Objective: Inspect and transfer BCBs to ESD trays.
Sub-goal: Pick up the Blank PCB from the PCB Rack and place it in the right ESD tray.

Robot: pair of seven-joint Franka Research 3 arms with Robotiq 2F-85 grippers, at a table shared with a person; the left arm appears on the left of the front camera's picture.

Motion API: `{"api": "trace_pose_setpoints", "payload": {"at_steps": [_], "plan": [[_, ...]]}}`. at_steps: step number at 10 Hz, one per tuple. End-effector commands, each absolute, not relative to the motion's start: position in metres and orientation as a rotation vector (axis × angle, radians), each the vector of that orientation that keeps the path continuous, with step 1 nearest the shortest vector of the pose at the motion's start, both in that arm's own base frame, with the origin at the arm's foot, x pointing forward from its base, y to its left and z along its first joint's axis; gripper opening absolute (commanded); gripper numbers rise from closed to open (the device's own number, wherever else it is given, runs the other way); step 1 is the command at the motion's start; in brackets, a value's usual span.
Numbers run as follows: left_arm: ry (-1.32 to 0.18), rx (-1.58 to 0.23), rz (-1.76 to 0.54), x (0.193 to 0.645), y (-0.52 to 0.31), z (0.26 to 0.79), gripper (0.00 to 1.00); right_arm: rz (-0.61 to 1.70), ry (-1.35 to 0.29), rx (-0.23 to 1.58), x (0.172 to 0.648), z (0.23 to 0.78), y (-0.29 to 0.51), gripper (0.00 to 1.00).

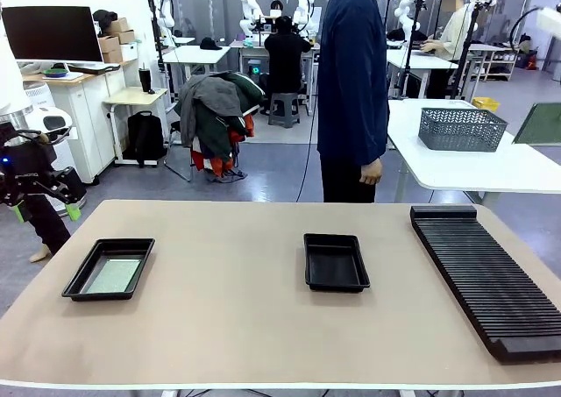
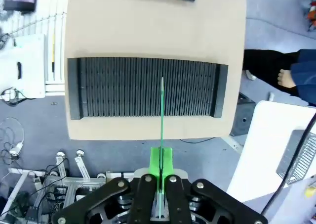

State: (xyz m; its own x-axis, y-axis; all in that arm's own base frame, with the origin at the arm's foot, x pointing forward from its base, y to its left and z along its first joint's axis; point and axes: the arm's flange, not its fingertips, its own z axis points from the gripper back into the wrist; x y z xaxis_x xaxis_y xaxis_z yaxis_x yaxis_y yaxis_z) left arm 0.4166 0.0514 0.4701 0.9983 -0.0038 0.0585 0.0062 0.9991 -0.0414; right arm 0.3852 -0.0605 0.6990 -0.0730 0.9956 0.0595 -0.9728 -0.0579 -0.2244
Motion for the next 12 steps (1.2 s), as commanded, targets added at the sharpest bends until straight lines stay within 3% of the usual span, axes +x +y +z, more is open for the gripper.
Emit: {"api": "trace_pose_setpoints", "payload": {"at_steps": [1, 12], "plan": [[-0.067, -0.050, -0.004, 0.417, 0.051, 0.468, 1.00, 1.630, -0.229, -0.091, 0.391, 0.715, -0.061, 0.00], [-0.067, -0.050, -0.004, 0.417, 0.051, 0.468, 1.00, 1.639, -0.236, -0.113, 0.385, 0.722, -0.062, 0.02]]}}
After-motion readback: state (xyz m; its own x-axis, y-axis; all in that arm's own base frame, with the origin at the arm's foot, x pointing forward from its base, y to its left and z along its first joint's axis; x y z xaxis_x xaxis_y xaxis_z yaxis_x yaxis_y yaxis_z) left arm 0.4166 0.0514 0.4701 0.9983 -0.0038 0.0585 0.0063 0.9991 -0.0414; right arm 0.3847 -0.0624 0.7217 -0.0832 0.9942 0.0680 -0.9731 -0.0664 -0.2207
